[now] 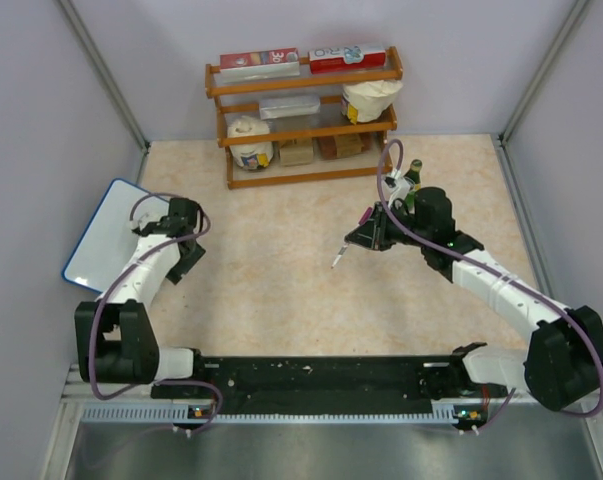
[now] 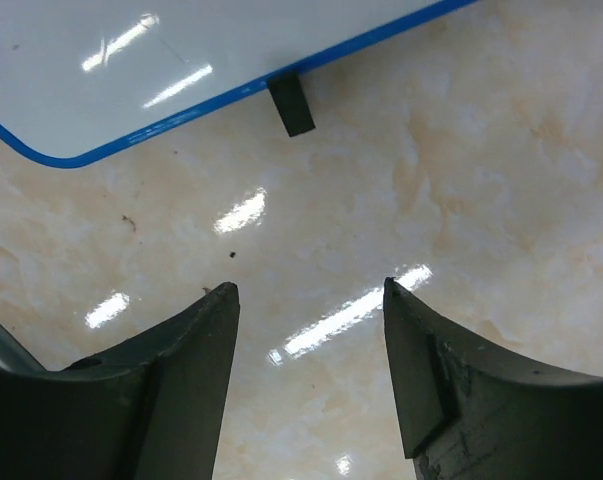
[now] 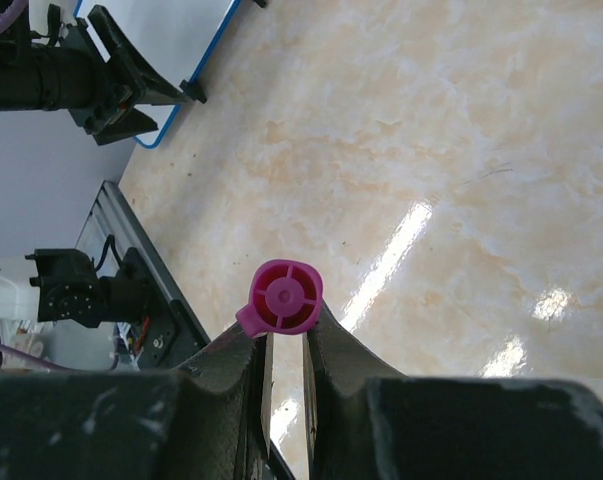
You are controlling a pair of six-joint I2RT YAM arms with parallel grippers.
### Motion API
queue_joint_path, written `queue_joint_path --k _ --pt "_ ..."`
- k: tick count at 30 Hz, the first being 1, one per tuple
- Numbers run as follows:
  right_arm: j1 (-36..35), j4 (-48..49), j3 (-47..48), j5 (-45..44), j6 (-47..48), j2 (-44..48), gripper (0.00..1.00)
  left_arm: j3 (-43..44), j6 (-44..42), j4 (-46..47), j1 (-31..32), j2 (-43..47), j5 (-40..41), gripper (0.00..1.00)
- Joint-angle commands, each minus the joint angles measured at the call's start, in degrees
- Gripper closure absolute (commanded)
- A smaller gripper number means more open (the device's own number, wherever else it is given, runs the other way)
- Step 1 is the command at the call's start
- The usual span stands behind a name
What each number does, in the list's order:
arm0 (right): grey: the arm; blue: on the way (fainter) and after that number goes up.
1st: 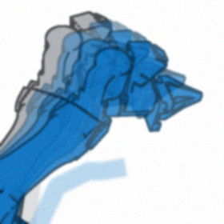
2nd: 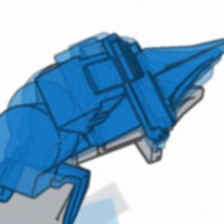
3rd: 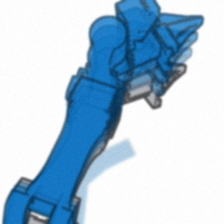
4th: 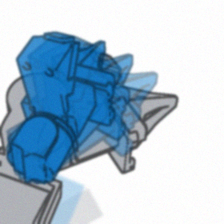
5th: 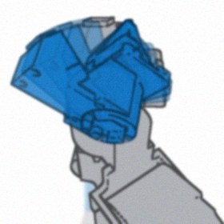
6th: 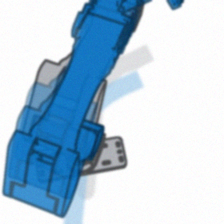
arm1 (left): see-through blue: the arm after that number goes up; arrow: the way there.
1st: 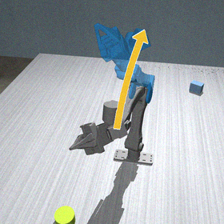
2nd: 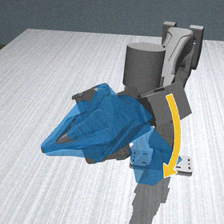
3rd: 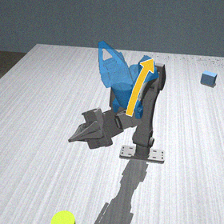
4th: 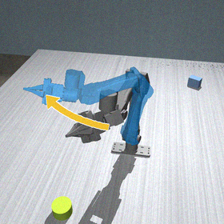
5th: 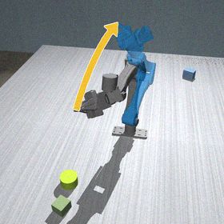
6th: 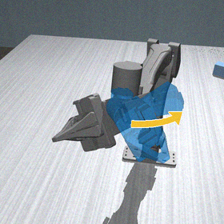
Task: Write a sentence on the whiteboard
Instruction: Move the whiteboard stand to the center of the board.
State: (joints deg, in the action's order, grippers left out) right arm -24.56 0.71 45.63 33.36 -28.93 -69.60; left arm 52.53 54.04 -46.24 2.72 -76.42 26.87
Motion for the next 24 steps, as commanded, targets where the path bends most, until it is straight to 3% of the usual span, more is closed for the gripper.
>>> queue_joint_path --k 1,24 --pt "1.26 2.54 0.52 2.23 1.68 -0.53 1.0 1.87 2.56 -1.4 -4.02 -1.62 2.92 0.38" --pt "1.53 4.56 -1.24 2.85 1.86 -1.33 1.0 5.21 -2.27 7.3 -9.93 -16.03 6.17 0.49"
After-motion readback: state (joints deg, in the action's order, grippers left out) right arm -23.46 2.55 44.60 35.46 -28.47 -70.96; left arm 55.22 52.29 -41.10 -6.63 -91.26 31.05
